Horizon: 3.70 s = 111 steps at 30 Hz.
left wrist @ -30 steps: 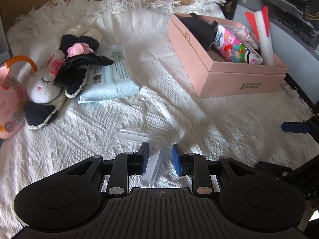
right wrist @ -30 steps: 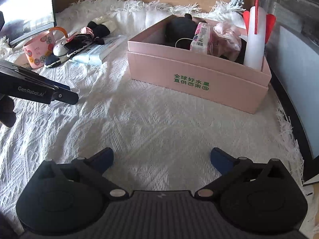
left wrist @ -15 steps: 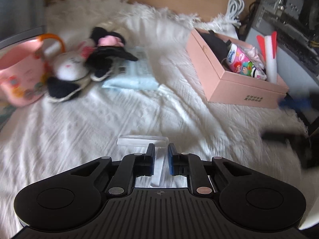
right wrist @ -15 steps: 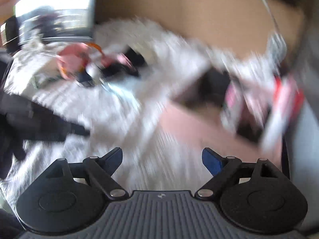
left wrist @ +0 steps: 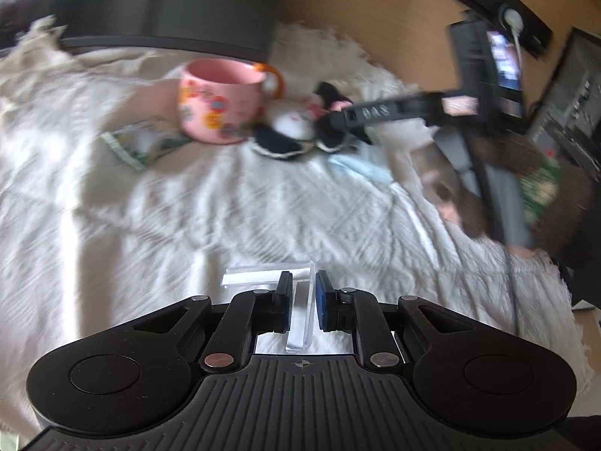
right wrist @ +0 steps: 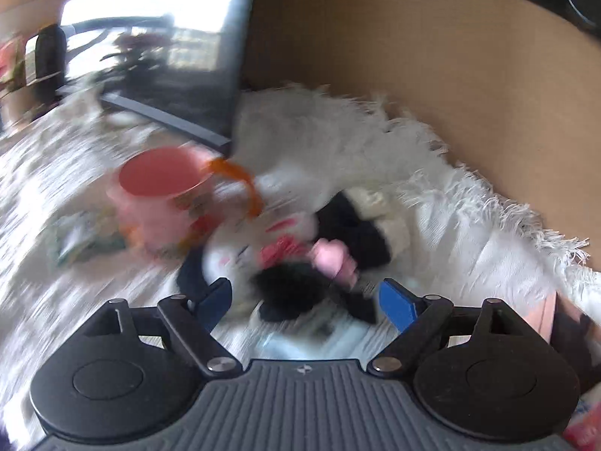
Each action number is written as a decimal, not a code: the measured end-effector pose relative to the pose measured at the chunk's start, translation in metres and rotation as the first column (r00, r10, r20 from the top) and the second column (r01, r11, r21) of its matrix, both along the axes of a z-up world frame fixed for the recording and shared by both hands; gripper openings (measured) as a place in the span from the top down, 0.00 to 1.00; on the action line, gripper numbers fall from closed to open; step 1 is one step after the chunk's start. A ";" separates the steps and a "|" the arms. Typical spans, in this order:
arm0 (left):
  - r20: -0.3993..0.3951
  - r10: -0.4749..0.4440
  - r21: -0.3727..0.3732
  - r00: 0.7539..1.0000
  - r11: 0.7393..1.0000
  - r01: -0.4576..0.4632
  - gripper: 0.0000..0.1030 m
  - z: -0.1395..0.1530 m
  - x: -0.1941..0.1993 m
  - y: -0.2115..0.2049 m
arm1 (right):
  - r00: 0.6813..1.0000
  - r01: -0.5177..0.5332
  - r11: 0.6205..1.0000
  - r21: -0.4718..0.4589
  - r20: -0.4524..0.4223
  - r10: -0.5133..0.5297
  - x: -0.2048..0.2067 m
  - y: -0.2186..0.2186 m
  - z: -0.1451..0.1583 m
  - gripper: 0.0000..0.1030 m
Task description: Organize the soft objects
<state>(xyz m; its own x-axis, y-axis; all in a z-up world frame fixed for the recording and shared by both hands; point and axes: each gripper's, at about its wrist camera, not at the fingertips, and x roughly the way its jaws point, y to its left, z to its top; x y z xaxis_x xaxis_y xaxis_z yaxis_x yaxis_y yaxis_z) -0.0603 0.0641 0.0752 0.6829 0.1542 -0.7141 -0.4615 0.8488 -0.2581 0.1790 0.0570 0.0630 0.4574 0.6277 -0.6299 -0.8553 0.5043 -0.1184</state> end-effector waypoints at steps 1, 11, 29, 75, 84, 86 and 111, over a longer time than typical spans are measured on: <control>0.001 0.014 0.000 1.000 1.000 -0.014 0.85 0.001 -0.007 0.001 | 1.000 0.007 1.000 0.013 0.022 -0.007 0.004 0.005 -0.003 0.20; 0.001 0.074 -0.016 0.997 0.997 -0.074 0.85 -0.002 -0.038 0.002 | 0.982 -0.159 0.973 -0.168 0.076 0.174 0.017 0.011 -0.017 0.34; -0.007 -0.158 0.012 0.987 0.987 0.158 0.85 0.000 0.004 -0.024 | 0.985 -0.172 0.978 -0.122 0.007 0.174 -0.065 -0.100 0.042 0.90; 0.092 -0.388 -0.041 0.917 0.919 0.393 0.82 0.015 0.154 -0.075 | 0.808 0.526 0.844 0.109 0.246 -0.535 0.044 -0.241 0.092 0.57; -0.060 -0.106 -0.031 0.993 0.994 0.104 0.82 -0.007 0.096 -0.020 | 0.951 0.289 0.957 0.026 0.103 -0.290 0.015 -0.172 0.045 0.51; -0.082 -0.043 -0.035 0.996 0.999 0.040 0.82 -0.011 0.083 -0.008 | 0.978 0.198 0.980 0.016 0.070 -0.199 0.002 -0.144 0.039 0.47; -0.025 -0.402 -0.027 0.915 0.915 0.402 0.82 -0.023 0.077 0.084 | 0.883 0.404 0.907 0.117 -0.308 -0.354 0.037 0.021 -0.002 0.31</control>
